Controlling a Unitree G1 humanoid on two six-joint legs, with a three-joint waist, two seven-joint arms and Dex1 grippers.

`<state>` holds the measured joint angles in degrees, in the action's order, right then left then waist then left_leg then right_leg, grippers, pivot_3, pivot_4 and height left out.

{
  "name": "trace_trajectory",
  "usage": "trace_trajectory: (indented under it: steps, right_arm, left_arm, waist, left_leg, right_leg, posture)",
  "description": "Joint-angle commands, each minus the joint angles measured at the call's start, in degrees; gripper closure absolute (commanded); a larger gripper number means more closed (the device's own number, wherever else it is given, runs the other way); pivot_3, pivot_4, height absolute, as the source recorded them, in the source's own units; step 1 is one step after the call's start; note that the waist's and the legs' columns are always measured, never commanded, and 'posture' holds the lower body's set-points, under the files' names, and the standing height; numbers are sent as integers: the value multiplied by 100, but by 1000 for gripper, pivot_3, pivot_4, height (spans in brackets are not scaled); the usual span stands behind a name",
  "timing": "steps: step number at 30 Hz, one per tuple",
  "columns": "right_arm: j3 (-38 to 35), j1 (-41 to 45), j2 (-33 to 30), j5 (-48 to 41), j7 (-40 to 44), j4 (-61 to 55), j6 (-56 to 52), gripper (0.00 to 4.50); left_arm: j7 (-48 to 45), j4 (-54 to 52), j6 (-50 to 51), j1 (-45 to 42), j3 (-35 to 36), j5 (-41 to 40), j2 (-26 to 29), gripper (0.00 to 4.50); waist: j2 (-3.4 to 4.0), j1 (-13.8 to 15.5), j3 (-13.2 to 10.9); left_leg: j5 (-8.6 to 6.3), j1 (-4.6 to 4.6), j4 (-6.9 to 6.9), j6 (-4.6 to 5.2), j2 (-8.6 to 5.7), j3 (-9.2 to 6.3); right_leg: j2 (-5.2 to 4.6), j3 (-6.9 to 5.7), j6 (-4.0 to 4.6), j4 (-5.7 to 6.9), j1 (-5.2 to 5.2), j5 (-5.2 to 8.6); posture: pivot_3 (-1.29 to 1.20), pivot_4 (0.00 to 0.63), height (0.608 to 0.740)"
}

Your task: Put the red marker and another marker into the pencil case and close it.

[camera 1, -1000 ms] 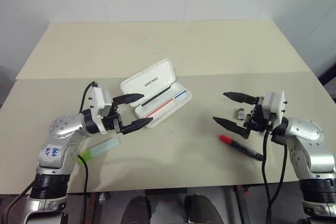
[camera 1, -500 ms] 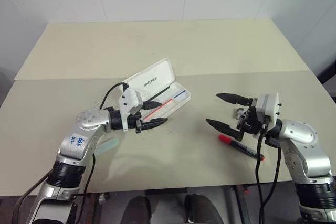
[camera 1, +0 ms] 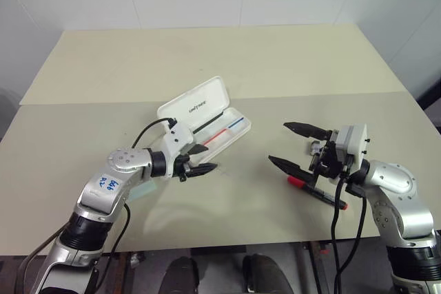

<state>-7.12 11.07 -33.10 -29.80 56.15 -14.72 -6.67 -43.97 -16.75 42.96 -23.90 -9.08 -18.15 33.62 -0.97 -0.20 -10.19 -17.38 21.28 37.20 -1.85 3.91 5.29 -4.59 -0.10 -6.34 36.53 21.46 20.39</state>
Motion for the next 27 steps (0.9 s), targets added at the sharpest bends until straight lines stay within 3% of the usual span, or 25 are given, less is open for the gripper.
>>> trace_trajectory:
  steps: [1,17,25,27]
  right_arm:
    - [-26,76,59,-87,-78,-238,61,0]
    - [19,98,127,-57,-199,-385,86,0]
    - [8,210,88,-42,-169,-350,132,0]
    - [-3,238,75,-36,-150,-314,149,0]
  left_arm:
    - [35,-293,320,-2,18,-55,138,1621]
    - [176,-355,972,13,-181,53,465,1621]
    - [147,-287,1011,189,-399,100,628,4228]
    - [147,-280,961,208,-435,130,624,4476]
  waist:
    - [0,0,0]
    - [-2,-7,-1]
    - [-2,-5,-1]
    - [-2,1,0]
  left_leg:
    - [0,0,0,0,0,0]
    - [0,-6,0,0,0,9]
    - [0,-8,-2,0,0,12]
    - [-2,-9,-2,2,0,15]
  right_leg:
    - [1,2,0,0,1,0]
    - [2,23,0,4,4,0]
    - [3,26,0,3,5,0]
    - [2,27,0,2,5,0]
  posture:
    - [0,150,740]
    - [0,150,740]
    - [0,150,740]
    - [0,150,740]
